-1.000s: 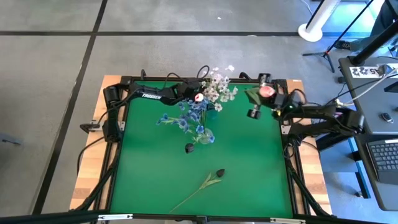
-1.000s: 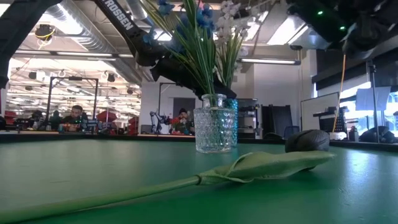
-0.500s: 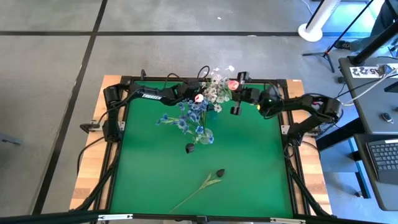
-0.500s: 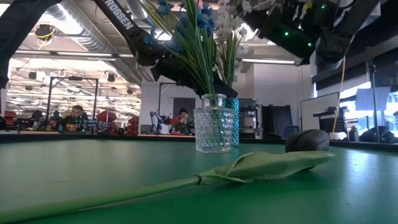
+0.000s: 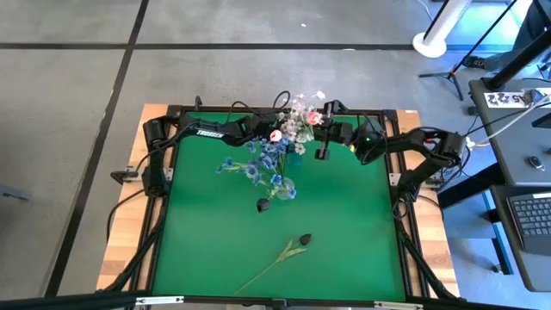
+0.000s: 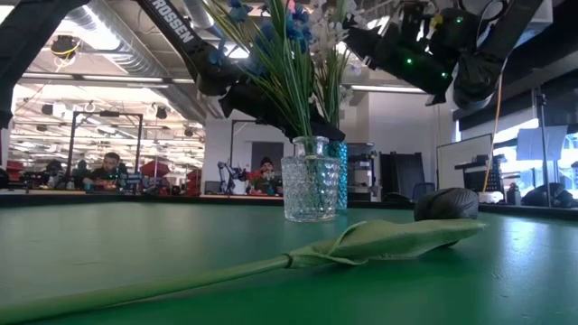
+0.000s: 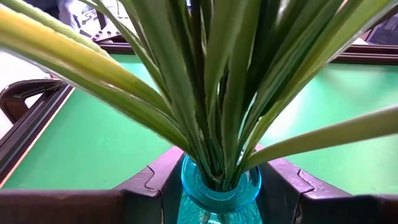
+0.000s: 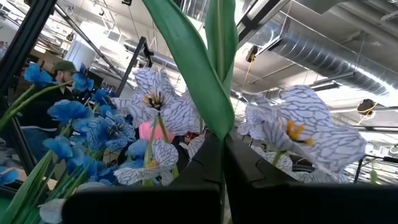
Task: Sort flowers into vase by color
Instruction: Put the pink flowers into the blue transparent vase
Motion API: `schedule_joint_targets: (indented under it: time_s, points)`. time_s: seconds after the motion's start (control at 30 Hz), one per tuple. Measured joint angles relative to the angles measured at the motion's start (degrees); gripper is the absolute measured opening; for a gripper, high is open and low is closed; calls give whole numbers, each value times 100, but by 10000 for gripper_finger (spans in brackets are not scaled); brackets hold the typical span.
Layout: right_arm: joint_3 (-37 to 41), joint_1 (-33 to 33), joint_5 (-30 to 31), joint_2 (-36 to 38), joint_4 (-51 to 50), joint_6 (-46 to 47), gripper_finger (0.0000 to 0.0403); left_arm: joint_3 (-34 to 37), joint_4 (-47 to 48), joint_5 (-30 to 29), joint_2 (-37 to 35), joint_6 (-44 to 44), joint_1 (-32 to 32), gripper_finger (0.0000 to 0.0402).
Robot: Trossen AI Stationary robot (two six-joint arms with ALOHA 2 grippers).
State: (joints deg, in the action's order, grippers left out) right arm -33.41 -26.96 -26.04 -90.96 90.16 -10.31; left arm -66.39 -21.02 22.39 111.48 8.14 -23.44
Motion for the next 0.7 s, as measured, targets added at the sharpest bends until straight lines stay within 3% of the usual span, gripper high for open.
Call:
schedule_joint_targets:
  time_s: [0.53,0.7]
  points:
    - [-413,449,-54,-7,-31,-99,0,-13,-148,3,-20,-20,52,153]
    - [-319,444,305,-126,-178,-301,0,-13,-139,4,-20,-9,112,153]
